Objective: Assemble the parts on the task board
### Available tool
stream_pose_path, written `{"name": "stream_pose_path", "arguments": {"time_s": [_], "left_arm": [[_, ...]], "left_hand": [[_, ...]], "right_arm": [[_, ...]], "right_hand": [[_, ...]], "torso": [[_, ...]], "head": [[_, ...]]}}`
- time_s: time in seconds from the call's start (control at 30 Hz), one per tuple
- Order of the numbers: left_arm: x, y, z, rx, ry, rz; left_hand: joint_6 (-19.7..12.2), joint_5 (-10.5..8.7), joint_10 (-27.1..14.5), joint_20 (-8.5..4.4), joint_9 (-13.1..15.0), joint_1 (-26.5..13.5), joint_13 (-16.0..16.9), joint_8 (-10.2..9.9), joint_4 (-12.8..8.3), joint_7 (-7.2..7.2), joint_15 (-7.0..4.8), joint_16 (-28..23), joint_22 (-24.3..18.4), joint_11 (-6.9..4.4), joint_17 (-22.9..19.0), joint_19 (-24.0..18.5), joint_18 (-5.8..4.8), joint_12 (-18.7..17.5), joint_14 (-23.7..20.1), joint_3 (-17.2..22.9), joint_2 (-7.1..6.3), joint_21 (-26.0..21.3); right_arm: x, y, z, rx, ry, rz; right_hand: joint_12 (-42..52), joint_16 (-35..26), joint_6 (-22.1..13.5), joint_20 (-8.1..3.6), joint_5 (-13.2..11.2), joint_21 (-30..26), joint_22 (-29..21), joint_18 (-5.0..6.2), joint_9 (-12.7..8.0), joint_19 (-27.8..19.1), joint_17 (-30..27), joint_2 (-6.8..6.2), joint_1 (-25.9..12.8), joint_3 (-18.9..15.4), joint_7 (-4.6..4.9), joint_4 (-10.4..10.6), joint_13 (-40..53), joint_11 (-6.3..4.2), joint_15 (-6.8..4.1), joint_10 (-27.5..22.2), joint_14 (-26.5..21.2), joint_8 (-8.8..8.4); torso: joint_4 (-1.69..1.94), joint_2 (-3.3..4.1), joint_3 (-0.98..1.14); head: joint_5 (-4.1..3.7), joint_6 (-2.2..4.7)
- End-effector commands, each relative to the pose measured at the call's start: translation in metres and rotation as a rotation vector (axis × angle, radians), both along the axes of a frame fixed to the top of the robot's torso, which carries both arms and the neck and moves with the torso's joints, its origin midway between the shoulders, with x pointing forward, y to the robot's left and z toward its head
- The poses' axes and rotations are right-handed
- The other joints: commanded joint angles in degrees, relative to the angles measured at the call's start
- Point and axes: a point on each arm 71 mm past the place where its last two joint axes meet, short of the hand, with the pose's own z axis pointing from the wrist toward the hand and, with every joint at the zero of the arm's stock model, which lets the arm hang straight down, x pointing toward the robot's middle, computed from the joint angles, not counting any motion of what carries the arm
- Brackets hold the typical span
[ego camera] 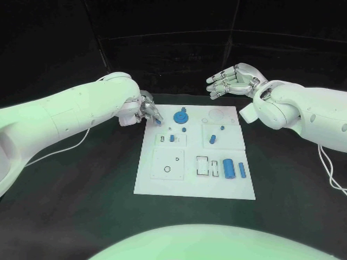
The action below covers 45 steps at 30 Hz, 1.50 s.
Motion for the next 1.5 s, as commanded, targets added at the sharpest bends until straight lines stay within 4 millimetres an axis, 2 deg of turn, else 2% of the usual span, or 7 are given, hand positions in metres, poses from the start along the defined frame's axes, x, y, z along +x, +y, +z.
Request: {"name": "stream_pose_path", "arguments": {"time_s": [0.03,0.23,0.53,0.87,1.5], "left_arm": [[-0.005,-0.001,0.004,-0.052,-0.054,0.019],[-0.020,0.003,0.003,-0.071,-0.066,0.015],[-0.038,0.010,-0.006,-0.071,-0.081,0.021],[-0.047,0.010,-0.013,-0.043,-0.065,-0.007],[-0.056,-0.001,-0.023,0.014,-0.024,-0.065]], "left_hand": [[0.6,0.17,0.7,0.05,0.1,-1.0,0.2,0.4,-7.8,0.04,0.03,0.1,0.3,-0.08,11.9,0.6,-0.04,0.2,5.5,9.4,-0.34,0.0],[1.1,0.34,0.9,0.09,-0.1,-2.4,0.3,0.7,-8.5,0.00,0.04,0.1,0.5,-0.08,12.0,0.8,-0.07,0.3,5.5,11.9,-0.99,0.2],[1.4,0.47,1.3,0.08,-0.2,-3.5,0.4,0.9,-9.0,-0.07,0.01,0.2,1.0,-0.16,12.2,1.1,-0.14,0.5,5.5,13.5,-1.50,0.5],[1.5,0.49,1.7,0.06,-0.3,-4.0,1.1,1.1,-9.2,-0.12,-0.02,0.4,1.4,-0.20,12.5,1.4,-0.25,1.0,5.6,14.2,-1.83,0.9],[1.5,0.49,2.1,0.04,-0.3,-4.2,1.7,1.2,-9.3,-0.14,-0.05,0.5,2.1,-0.23,12.8,1.8,-0.40,1.4,5.7,14.5,-2.05,1.5]], "right_arm": [[0.000,0.000,0.001,0.001,0.000,0.009],[0.000,-0.002,0.001,0.000,0.002,0.006],[0.000,-0.004,0.001,-0.002,0.003,0.004],[0.001,-0.005,0.000,-0.002,0.005,0.004],[0.001,-0.003,0.000,-0.002,0.006,0.008]], "right_hand": [[0.4,0.3,-0.4,0.08,-0.1,-0.1,-0.1,0.15,0.1,0.4,-0.1,0.52,0.2,-0.4,0.67,-0.1,0.1,-0.10,-0.04,-0.5,-0.2,0.34],[0.4,0.3,-0.4,0.08,-0.1,-0.1,-0.1,0.15,0.1,0.4,-0.1,0.52,0.2,-0.4,0.67,-0.1,0.1,-0.10,-0.04,-0.5,-0.2,0.34],[0.4,0.3,-0.4,0.08,-0.1,-0.1,-0.1,0.15,0.1,0.4,-0.1,0.52,0.2,-0.4,0.67,-0.1,0.1,-0.10,-0.04,-0.5,-0.2,0.34],[0.4,0.3,-0.4,0.08,0.0,-0.2,-0.1,0.15,0.1,0.5,-0.1,0.57,0.3,-0.4,0.67,-0.1,0.1,-0.10,-0.04,-0.5,-0.3,0.34],[0.5,0.3,-0.4,0.08,0.1,-0.2,-0.1,0.15,0.1,0.5,-0.1,0.57,0.3,-0.4,0.67,-0.1,0.1,-0.10,-0.04,-0.5,-0.3,0.35]], "torso": [[-0.04,0.01,-0.02],[-0.04,0.04,-0.09],[-0.09,0.05,-0.04],[-0.24,0.09,0.00],[-0.24,0.13,-0.04]], "head": [[0.21,-0.06],[0.39,0.12],[0.58,0.17],[0.61,0.32],[0.51,0.35]]}}
